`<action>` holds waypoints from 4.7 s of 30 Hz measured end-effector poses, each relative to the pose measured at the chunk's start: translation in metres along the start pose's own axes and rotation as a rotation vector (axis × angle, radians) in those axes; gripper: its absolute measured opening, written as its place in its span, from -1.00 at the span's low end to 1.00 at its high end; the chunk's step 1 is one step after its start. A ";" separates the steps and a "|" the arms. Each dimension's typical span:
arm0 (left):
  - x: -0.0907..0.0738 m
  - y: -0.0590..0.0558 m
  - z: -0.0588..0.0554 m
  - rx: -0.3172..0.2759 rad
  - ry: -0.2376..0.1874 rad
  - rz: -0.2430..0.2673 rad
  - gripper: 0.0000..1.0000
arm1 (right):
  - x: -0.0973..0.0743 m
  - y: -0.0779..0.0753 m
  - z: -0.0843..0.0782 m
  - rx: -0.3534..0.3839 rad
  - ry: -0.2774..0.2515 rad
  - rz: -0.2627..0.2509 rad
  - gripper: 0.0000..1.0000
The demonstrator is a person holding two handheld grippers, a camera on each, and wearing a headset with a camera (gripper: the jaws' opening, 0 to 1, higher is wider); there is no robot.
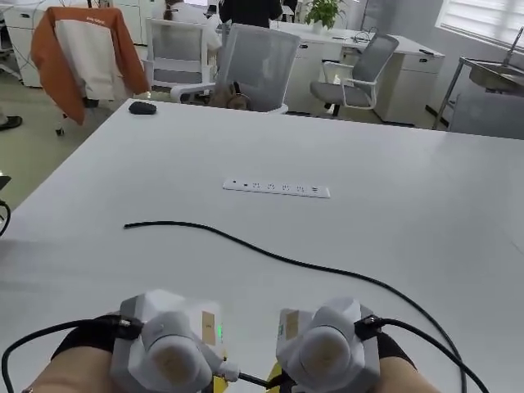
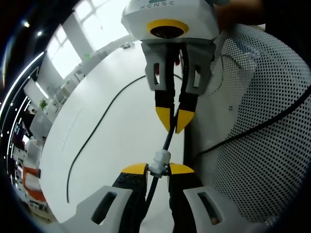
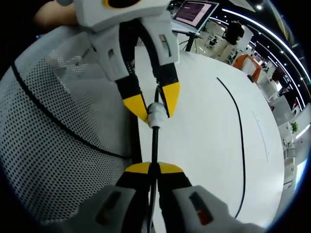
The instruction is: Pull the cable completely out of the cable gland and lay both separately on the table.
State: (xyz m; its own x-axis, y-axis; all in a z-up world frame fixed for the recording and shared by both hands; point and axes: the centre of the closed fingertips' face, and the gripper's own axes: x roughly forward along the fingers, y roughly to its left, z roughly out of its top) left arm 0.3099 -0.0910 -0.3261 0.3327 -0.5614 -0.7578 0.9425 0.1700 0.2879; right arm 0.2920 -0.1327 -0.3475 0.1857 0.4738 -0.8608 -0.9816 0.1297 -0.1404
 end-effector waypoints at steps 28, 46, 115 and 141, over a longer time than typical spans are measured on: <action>-0.004 0.004 -0.005 -0.017 0.022 0.021 -0.66 | 0.003 -0.006 -0.021 0.021 0.103 -0.017 -0.72; -0.005 0.003 0.001 -0.009 -0.003 0.020 -0.65 | -0.001 0.000 0.012 -0.001 -0.043 -0.004 -0.94; -0.009 0.012 0.001 -0.009 -0.008 0.060 -0.65 | -0.004 -0.009 0.008 0.065 -0.040 -0.028 -0.69; -0.011 0.023 0.004 -0.036 -0.036 0.099 -0.65 | -0.003 -0.023 -0.011 0.089 0.037 -0.088 -0.94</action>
State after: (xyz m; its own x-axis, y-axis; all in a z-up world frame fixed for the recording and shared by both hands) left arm 0.3282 -0.0839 -0.3089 0.4233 -0.5691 -0.7050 0.9059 0.2545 0.3385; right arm 0.3136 -0.1469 -0.3471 0.2674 0.4249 -0.8648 -0.9534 0.2470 -0.1734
